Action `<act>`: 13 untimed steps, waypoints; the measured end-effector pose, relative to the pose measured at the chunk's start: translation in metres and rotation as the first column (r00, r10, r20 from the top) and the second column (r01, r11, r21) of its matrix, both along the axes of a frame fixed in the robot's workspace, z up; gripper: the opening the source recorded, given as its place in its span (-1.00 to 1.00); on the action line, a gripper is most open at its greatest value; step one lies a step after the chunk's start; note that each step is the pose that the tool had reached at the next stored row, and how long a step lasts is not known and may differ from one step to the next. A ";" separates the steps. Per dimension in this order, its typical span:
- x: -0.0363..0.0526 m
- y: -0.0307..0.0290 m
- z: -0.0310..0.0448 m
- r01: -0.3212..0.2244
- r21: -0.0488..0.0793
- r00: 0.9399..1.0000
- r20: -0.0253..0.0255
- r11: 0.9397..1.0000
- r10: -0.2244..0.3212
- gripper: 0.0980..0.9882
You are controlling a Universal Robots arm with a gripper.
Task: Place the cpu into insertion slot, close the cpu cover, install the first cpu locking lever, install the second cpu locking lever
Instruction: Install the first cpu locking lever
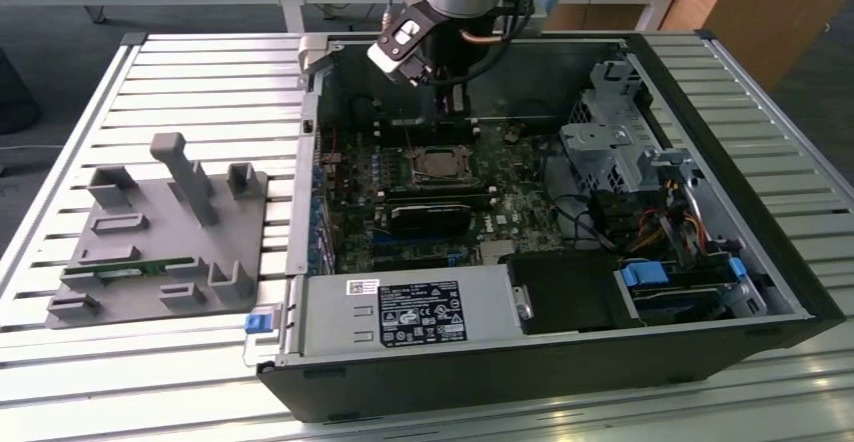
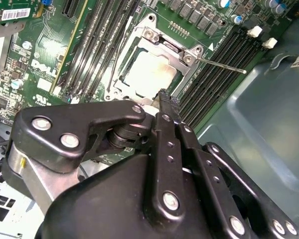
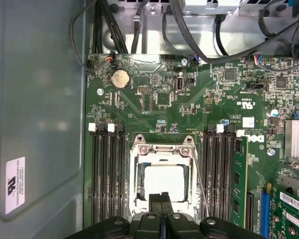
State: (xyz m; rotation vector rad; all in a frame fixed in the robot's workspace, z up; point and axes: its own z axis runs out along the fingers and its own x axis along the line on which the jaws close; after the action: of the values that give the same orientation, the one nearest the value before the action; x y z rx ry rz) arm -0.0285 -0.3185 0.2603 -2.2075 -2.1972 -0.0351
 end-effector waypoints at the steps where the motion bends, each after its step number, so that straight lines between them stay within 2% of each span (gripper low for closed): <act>1: 0.0000 0.0000 0.0012 0.000 0.000 1.000 0.000 1.000 0.000 -0.98; 13: 0.0000 0.0000 0.0180 0.000 -0.001 1.000 0.002 1.000 0.000 -0.98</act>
State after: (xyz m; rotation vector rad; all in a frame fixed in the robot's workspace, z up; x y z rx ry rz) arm -0.0285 -0.3185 0.2783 -2.2091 -2.1989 -0.0364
